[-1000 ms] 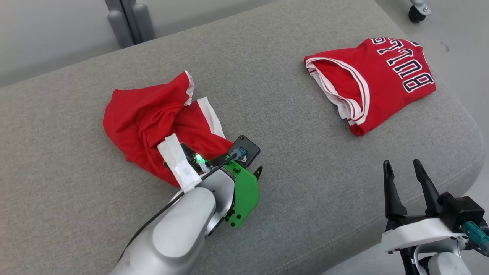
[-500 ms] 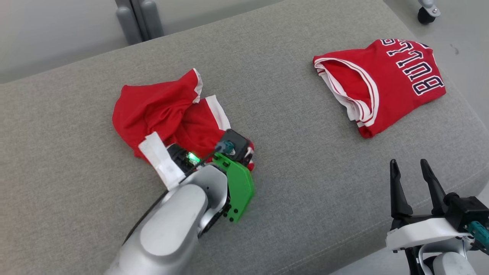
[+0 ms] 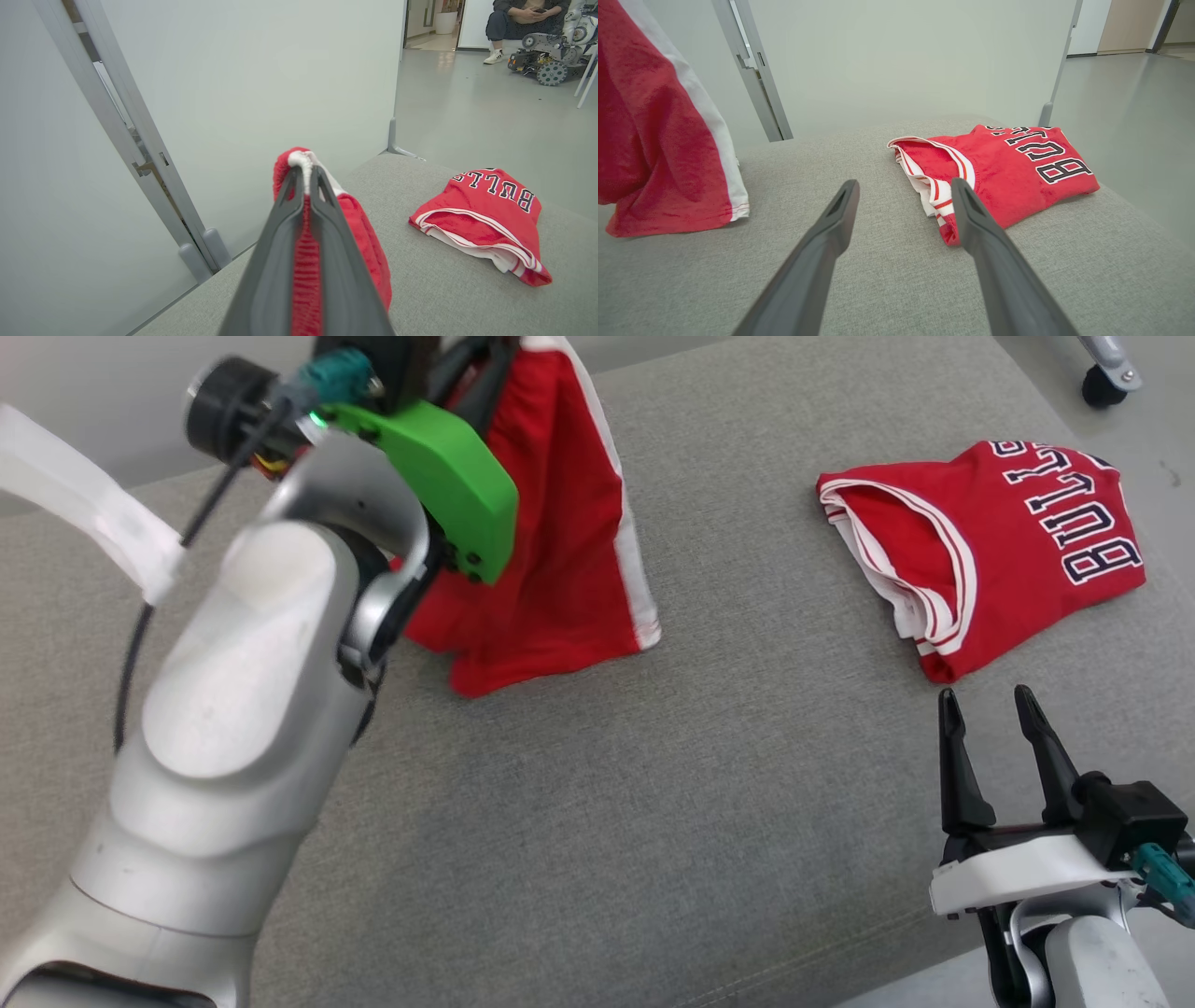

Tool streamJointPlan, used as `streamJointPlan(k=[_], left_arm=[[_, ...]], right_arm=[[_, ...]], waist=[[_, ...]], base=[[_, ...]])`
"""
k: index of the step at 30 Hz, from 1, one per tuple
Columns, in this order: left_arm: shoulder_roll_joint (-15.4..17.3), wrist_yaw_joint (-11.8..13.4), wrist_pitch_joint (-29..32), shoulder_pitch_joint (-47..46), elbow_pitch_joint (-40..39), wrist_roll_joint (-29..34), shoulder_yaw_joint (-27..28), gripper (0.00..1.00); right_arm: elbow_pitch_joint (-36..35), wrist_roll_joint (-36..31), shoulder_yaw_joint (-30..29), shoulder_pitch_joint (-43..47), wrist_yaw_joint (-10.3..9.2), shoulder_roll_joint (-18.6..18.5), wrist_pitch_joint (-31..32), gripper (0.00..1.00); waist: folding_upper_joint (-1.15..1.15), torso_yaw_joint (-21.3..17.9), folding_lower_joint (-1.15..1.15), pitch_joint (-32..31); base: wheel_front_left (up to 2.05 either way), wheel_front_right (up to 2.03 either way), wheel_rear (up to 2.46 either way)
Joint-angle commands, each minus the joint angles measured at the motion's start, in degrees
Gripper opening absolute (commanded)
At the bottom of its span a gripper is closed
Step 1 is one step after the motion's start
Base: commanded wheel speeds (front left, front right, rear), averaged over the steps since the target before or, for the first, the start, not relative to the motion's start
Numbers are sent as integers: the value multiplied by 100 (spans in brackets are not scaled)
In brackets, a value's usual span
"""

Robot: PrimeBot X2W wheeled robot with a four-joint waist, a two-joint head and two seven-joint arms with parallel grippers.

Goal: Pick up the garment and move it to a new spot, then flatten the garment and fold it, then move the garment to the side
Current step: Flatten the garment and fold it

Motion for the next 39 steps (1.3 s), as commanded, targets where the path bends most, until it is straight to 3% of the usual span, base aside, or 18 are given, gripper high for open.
streamJointPlan(k=[1,7,12,19,25,31,35,39], left_arm=[[54,-41,-147,-204,106,81,36,0],[208,-111,-622,-826,856,236,75,0],[135,-180,-1235,-1148,1295,254,37,0],[-38,-264,-1878,-644,942,-74,-335,0],[84,-241,-2017,997,-81,-429,-831,0],[718,196,-1956,3250,-1148,-715,-1086,0],[1165,394,-2157,4302,-1201,-815,-1069,0],[1339,638,-2728,4761,-681,-898,-732,0]], right_arm=[[-1,12,-3,-64,-9,-18,1,100],[56,17,10,-183,-9,-15,1,100],[48,78,-52,-160,-9,-16,1,100],[75,62,-289,135,-9,-14,1,100],[105,-11,-542,385,-9,-15,1,100],[122,-144,-699,548,-9,-16,1,100],[150,-232,-761,634,-9,-15,1,100],[206,-333,-784,743,-9,-16,1,100]], waist=[[0,-166,0,89],[0,-507,0,125],[0,-683,0,143],[0,-442,0,6],[0,39,0,-312],[0,537,0,-534],[0,889,0,-611],[0,1264,0,-729]], base=[[0,0,0],[0,0,0],[0,0,0],[0,0,0],[0,0,0],[0,0,0],[0,0,0],[0,0,0]])
